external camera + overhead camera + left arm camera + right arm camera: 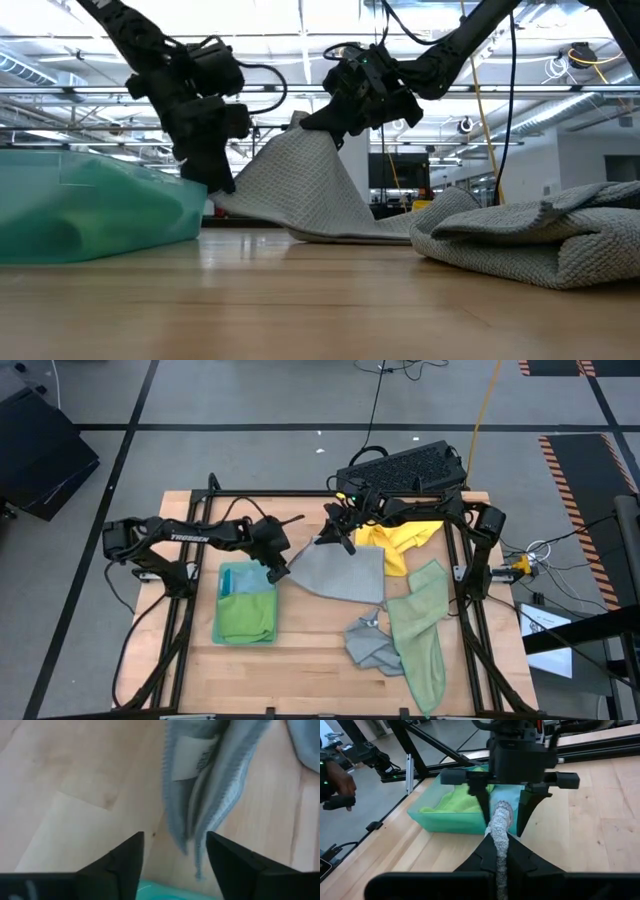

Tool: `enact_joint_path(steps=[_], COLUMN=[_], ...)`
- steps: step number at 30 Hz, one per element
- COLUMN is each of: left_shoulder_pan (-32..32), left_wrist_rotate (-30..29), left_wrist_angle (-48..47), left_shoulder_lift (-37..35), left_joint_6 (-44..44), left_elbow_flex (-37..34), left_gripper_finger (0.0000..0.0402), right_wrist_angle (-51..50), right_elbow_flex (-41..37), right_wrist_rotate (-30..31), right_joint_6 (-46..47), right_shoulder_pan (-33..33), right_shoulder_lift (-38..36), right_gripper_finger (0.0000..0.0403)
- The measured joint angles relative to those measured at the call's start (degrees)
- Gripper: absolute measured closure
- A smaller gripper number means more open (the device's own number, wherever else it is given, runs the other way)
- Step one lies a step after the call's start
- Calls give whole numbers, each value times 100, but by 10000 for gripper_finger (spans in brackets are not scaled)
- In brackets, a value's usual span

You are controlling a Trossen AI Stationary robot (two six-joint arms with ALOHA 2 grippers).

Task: Fold microfiber towels
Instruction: Fold the top gray microfiber cloth

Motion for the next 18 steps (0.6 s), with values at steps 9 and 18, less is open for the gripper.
enact_joint_path(steps=[9, 18], left_shoulder_pan=[64, 38], left_wrist_rotate=[349, 600], left_wrist_angle=[978, 1154], left_shoulder_lift=[330, 709], left_joint_6=[21, 98], left_elbow_flex=[-178, -174], left_gripper_finger=[215, 295], right_wrist_angle=[0, -2], right_elbow_flex=[0, 0], right_wrist_rotate=[0, 14], right_joint_6=[-19, 0], right_shoulder_pan=[0, 0], right_shoulder_lift=[0, 0], right_gripper_finger=[398, 399])
